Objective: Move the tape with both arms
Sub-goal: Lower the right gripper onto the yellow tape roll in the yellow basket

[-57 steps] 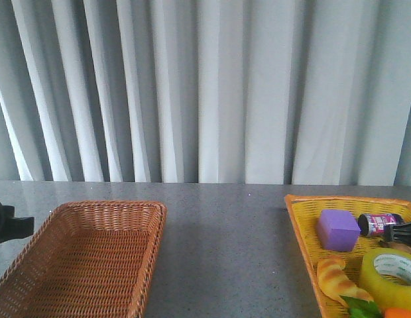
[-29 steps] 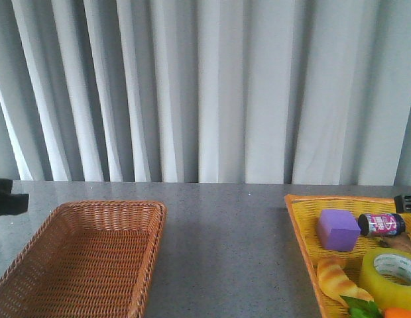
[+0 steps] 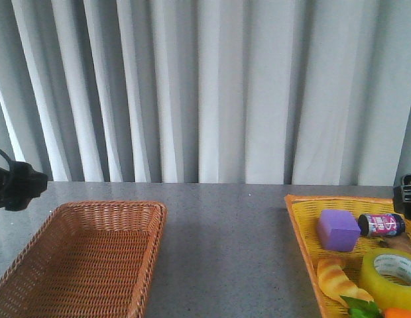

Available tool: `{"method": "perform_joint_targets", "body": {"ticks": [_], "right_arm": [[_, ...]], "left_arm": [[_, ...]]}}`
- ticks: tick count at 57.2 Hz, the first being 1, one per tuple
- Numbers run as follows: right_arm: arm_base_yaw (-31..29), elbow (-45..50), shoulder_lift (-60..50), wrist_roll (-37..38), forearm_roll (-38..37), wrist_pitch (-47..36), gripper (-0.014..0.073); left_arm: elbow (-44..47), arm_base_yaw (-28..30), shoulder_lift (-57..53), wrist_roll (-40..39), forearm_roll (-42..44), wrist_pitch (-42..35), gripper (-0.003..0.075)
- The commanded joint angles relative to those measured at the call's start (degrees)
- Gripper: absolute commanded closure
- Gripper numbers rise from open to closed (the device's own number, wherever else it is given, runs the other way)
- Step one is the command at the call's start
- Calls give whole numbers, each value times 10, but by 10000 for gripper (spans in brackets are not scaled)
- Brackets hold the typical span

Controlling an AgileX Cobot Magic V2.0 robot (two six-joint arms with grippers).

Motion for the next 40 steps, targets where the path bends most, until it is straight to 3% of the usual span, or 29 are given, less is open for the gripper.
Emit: {"method": "perform_joint_targets", "body": {"ticks": [1, 24, 32, 40], "right_arm": [[-3, -19, 10, 29, -18, -42, -83], [-12, -57, 144, 92, -112, -49, 12], [-47, -93, 176, 115, -87, -21, 12], [-62, -102, 202, 86, -70, 0, 12]], "left_arm": [[-21, -4, 0, 0, -9, -27, 125], [-21, -4, 6, -1, -15, -25, 183], [-21, -4, 6, -1, -18, -10, 186], [-21, -4, 7, -1, -18, -15, 186]]}}
